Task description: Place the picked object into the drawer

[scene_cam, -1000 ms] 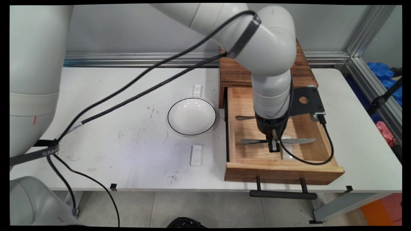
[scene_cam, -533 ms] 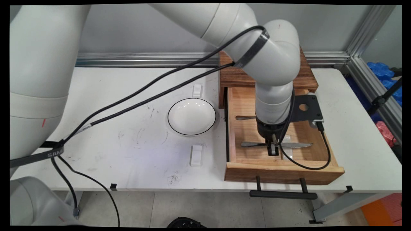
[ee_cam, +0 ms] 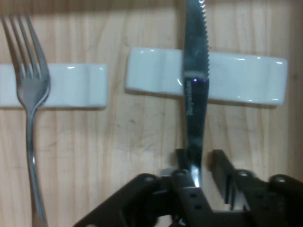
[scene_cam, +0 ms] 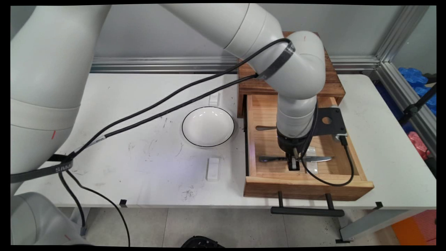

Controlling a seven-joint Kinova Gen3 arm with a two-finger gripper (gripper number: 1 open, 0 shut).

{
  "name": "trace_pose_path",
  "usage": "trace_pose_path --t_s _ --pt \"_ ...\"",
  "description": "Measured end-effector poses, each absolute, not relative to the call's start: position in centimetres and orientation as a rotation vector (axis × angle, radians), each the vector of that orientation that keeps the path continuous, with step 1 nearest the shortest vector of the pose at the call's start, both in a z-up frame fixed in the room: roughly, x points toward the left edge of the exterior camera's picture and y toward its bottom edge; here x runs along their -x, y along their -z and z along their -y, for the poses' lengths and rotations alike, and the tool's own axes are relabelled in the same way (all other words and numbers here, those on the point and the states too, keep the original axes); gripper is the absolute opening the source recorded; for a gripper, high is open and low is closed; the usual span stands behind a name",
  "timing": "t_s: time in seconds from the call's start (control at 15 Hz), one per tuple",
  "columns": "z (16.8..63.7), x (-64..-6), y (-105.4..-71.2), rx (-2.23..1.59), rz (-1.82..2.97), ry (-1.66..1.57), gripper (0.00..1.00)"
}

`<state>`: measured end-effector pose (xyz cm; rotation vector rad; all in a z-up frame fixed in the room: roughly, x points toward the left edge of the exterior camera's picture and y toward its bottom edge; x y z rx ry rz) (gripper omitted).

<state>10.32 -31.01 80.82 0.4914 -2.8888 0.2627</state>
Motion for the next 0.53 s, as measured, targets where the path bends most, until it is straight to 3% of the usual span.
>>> trace_pose_path --t_s 0.53 --pt "31.17 -9.72 -81.1 -0.483 2.854 -0.261 1.0"
